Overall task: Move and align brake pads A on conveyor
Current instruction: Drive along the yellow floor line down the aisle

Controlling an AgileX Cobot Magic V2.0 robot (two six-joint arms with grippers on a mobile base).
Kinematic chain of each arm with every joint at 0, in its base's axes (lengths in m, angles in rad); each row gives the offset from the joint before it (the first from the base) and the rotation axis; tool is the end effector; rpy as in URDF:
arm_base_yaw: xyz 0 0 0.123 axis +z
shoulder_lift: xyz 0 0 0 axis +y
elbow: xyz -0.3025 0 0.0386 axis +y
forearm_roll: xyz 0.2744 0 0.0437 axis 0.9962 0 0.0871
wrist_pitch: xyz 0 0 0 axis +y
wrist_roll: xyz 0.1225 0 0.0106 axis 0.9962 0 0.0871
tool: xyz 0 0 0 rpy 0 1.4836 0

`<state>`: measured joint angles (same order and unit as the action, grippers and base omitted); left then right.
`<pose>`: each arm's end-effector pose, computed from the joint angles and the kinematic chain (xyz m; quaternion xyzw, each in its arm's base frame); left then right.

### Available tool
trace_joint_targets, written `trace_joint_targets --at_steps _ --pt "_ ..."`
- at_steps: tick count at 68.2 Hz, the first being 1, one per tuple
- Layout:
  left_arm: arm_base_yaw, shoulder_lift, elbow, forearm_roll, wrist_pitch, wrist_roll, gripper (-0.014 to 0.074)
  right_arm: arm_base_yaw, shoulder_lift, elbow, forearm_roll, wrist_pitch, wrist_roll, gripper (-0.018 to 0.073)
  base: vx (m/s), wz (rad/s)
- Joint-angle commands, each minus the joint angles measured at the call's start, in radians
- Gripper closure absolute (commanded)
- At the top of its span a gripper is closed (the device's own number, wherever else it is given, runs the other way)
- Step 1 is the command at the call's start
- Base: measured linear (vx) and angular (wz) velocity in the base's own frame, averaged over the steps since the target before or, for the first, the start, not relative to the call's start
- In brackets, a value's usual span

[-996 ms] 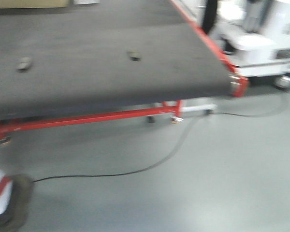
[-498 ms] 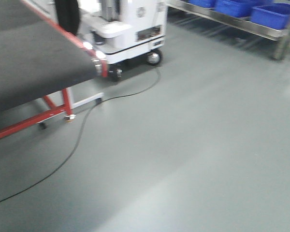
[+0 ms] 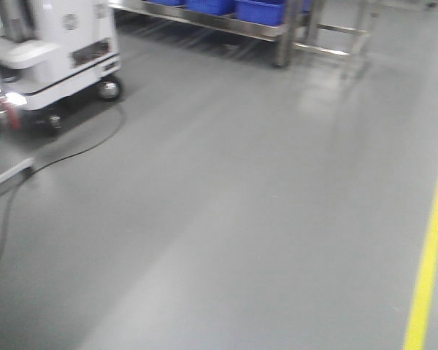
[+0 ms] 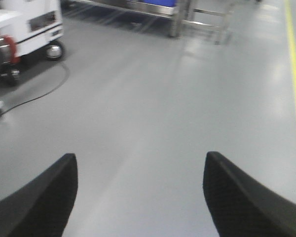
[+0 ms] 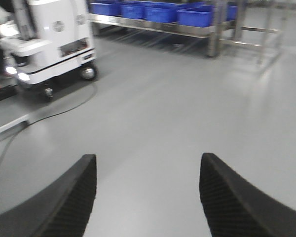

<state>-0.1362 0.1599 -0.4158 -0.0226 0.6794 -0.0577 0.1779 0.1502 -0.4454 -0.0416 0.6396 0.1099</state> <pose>0.0770 -0.0123 0.2803 0.0289 0.8149 -0.0668 0.5750 0.0747 0.0103 0.2967 -0.0325 0.7911 0.0677 0.6070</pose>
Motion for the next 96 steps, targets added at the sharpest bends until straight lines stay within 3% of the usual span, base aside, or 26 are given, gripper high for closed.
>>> trace_joint_targets --at_steps 1,50,96 --pt "-0.001 0.011 -0.025 -0.006 -0.069 -0.003 0.0084 -0.007 0.02 -0.025 -0.007 -0.072 -0.008 0.012 -0.08 -0.81" --pt "-0.001 0.011 -0.025 -0.006 -0.069 -0.003 0.0084 -0.007 0.02 -0.025 -0.006 -0.071 -0.008 0.012 -0.03 -0.86" --pt "-0.001 0.011 -0.025 -0.006 -0.069 -0.003 0.0084 -0.007 0.02 -0.025 -0.006 -0.07 -0.008 0.012 0.17 -0.21"
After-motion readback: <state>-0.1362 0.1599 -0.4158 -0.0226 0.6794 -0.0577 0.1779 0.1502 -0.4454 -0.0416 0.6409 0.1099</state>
